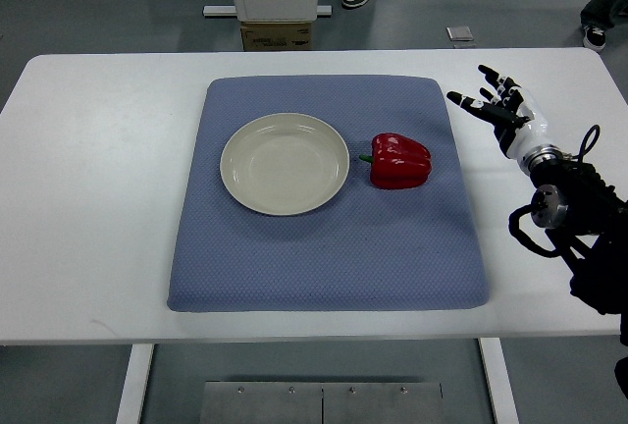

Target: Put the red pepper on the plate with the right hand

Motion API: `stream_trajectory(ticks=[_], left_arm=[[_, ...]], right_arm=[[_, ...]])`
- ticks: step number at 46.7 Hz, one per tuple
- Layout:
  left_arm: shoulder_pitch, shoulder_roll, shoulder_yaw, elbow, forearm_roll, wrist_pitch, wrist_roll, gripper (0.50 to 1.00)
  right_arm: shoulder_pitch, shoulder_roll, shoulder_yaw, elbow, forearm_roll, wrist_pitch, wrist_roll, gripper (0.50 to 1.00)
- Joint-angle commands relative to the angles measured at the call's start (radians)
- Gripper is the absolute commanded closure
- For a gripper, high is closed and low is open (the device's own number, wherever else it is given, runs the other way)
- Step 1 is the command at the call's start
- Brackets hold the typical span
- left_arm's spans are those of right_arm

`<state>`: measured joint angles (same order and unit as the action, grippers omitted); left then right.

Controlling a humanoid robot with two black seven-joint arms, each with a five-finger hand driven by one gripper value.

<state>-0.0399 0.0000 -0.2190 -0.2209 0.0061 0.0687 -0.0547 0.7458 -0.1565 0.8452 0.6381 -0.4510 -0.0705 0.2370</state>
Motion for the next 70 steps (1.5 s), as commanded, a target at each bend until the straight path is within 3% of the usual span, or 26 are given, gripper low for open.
stream_trajectory(ticks=[1, 70], left_arm=[[0.000, 0.000, 0.000, 0.000, 0.000, 0.000, -0.001, 0.500], [0.000, 0.000, 0.001, 0.000, 0.000, -0.001, -0.001, 0.500]], right_arm=[[0.000, 0.000, 0.000, 0.000, 0.000, 0.000, 0.005, 0.500], [0.007, 0.002, 0.000, 0.002, 0.000, 0.001, 0.013, 0.500]])
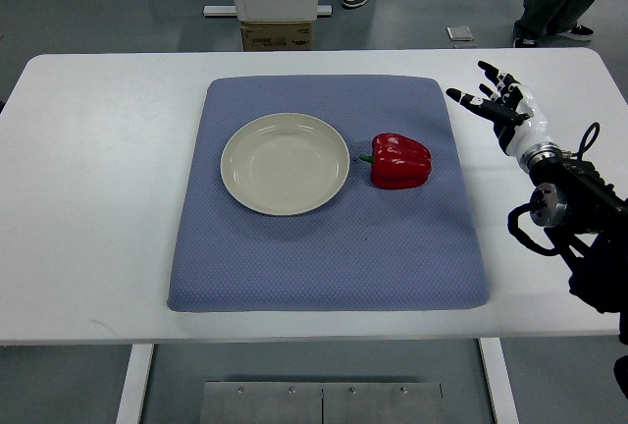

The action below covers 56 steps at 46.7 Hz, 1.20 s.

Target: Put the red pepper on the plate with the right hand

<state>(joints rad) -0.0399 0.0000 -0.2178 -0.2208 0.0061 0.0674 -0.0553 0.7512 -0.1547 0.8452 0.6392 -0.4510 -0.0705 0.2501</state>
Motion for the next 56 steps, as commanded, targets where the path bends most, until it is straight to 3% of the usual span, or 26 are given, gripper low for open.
stream_trajectory(ticks=[1, 34, 43, 56], left_arm=[[0.000, 0.000, 0.000, 0.000, 0.000, 0.000, 0.000, 0.500], [0.000, 0.000, 0.000, 0.000, 0.000, 0.000, 0.000, 0.500], [0.000, 0.000, 0.000, 0.000, 0.000, 0.000, 0.000, 0.500], [0.000, 0.000, 0.000, 0.000, 0.000, 0.000, 0.000, 0.500]], right_arm=[[0.002, -0.002, 0.001, 0.000, 0.000, 0.000, 0.000, 0.500], [0.033, -0.012, -0.038, 0.019, -0.005, 0.002, 0.002, 0.505], [0.062, -0.057, -0.173, 0.043, -0.009, 0.002, 0.054, 0.509], [0.138, -0.184, -0.368, 0.183, -0.015, 0.002, 0.074, 0.511]])
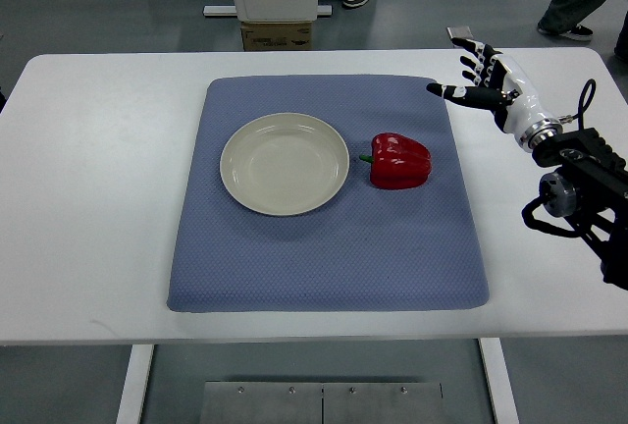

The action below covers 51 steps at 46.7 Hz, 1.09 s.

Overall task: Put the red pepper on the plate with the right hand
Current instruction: 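Reach the right hand down over the red bell pepper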

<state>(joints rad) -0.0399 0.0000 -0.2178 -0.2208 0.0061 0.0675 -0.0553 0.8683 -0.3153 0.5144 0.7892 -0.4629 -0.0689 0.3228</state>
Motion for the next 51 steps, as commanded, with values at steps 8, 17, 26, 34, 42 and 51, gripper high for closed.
stream_trajectory(ticks=[8, 17, 26, 34, 42, 51], left_arm=[[0.000, 0.000, 0.000, 0.000, 0.000, 0.000, 0.000, 0.500], [0.000, 0.000, 0.000, 0.000, 0.000, 0.000, 0.000, 0.500], [0.000, 0.000, 0.000, 0.000, 0.000, 0.000, 0.000, 0.500], [0.000, 0.000, 0.000, 0.000, 0.000, 0.000, 0.000, 0.500], [0.000, 0.000, 0.000, 0.000, 0.000, 0.000, 0.000, 0.500], [0.000, 0.000, 0.000, 0.000, 0.000, 0.000, 0.000, 0.500]], right_arm=[[0.070, -0.097, -0.155, 0.093, -0.082, 0.004, 0.025, 0.511], [0.103, -0.113, -0.241, 0.096, -0.230, 0.009, 0.068, 0.509], [0.135, -0.117, -0.319, 0.097, -0.339, 0.009, 0.096, 0.509], [0.193, -0.123, -0.433, 0.110, -0.375, 0.009, 0.134, 0.509], [0.245, -0.123, -0.540, 0.130, -0.378, 0.009, 0.147, 0.509], [0.245, -0.113, -0.579, 0.127, -0.404, 0.006, 0.137, 0.509]])
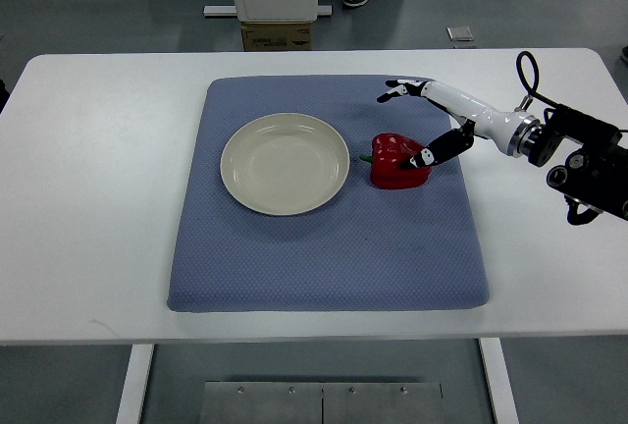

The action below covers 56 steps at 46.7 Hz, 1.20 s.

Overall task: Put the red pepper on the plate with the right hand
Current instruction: 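Reach the right hand down over the red bell pepper, then close the right hand fingers around the red pepper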

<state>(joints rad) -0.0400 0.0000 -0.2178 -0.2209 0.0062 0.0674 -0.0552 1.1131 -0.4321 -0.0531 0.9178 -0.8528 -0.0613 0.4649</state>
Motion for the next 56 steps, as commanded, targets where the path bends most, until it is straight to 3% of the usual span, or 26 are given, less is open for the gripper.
stream_trajectory(ticks=[1, 15, 32, 56], left_arm=[[0.000, 0.000, 0.000, 0.000, 0.000, 0.000, 0.000, 0.500], [0.000, 0.000, 0.000, 0.000, 0.000, 0.000, 0.000, 0.500], [0.000, 0.000, 0.000, 0.000, 0.000, 0.000, 0.000, 0.500], [0.000, 0.000, 0.000, 0.000, 0.000, 0.000, 0.000, 0.500]], right_arm=[[0.001, 0.004, -0.014, -0.004, -0.017, -0.002, -0.006, 0.509], [0.010, 0.041, -0.054, -0.017, -0.029, -0.008, -0.066, 0.511], [0.002, 0.075, -0.054, -0.054, -0.032, -0.011, -0.094, 0.519], [-0.012, 0.081, -0.080, -0.089, -0.034, -0.011, -0.091, 0.597]])
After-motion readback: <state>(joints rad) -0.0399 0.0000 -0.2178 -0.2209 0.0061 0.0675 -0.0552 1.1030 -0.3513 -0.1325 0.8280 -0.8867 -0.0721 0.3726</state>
